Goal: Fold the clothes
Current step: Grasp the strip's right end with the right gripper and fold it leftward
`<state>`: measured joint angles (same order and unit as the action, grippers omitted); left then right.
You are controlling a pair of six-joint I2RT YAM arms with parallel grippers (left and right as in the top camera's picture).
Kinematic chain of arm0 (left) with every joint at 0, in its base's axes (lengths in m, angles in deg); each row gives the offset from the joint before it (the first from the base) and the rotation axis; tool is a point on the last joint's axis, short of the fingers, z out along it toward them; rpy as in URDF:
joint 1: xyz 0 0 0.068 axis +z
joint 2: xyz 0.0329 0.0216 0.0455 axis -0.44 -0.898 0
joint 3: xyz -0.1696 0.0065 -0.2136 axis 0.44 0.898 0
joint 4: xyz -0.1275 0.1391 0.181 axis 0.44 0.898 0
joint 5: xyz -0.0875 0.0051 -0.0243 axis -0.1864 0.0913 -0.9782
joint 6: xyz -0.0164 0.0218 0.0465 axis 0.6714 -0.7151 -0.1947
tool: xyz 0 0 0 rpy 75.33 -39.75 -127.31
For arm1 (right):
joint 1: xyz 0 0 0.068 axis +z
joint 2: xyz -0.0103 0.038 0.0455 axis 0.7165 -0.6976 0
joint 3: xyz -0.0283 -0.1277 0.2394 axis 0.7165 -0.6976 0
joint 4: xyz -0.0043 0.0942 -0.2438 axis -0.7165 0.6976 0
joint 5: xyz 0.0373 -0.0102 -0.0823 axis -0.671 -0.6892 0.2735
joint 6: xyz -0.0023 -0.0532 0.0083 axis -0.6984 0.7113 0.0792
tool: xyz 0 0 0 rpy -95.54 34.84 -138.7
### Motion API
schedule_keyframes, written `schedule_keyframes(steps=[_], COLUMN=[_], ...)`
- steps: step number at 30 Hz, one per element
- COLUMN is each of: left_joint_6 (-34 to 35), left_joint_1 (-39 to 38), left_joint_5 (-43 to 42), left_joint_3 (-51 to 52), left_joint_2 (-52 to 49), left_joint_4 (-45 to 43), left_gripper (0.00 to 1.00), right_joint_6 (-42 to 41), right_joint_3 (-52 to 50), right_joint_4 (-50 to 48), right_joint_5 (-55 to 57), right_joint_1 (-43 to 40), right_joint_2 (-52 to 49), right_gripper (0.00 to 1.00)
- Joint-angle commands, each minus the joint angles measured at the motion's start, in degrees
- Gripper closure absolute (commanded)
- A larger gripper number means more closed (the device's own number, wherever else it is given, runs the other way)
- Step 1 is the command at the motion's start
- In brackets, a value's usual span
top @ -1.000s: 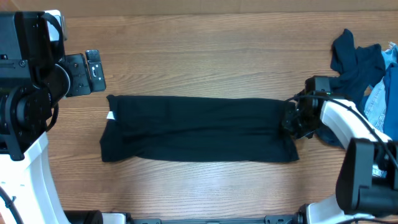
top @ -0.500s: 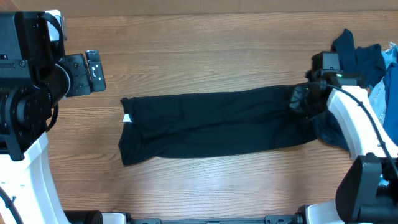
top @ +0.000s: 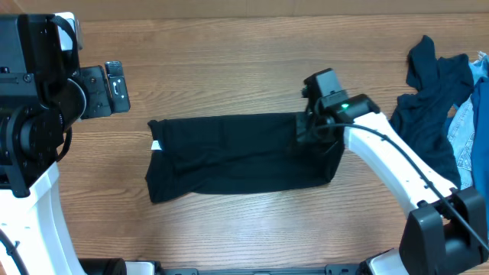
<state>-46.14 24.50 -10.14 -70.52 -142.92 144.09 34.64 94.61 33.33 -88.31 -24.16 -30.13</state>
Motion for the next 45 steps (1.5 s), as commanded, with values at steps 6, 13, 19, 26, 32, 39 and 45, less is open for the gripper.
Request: schedule_keyframes(steps=[6,13,19,26,32,39,45], left_joint_6=[0.37,0.37,0.37,0.37,0.37,0.37,0.37], left_joint_1=[0.09,0.09,0.09,0.09,0.09,0.09,0.09], left_joint_5=[0.76,0.76,0.76,0.76,0.76,0.76,0.76], left_joint_3=[-0.11,-0.11,-0.11,-0.11,-0.11,-0.11,-0.11], left_joint_2=[0.15,0.15,0.15,0.15,0.15,0.15,0.15], left_joint_4=[-0.04,-0.04,-0.04,-0.04,-0.02,-0.04,-0.04], left_gripper=[0.00,0.00,0.00,0.00,0.00,0.00,0.00], right_joint_6=[-5.40,-8.11,-9.55,-10.40,-11.67,-14.27,-15.54], right_joint_3=[1.55,1.57,1.55,1.55,1.55,1.55,1.62], right_joint_4=[-5.20,-10.62,-15.96,-22.62,-27.71,-35.34,-37.90], right_joint_5=[-5.25,-6.23,-12.66,-17.66,-17.57,-15.72,-14.71], right_joint_1=[10.27,16.37,17.94,20.31,21.86,24.30,25.75], right_joint_2=[1.53,1.46,-1.62,-6.43,-6.62,-6.75,-8.68], right_gripper=[0.96,0.96,0.96,0.96,0.96,0.96,0.96])
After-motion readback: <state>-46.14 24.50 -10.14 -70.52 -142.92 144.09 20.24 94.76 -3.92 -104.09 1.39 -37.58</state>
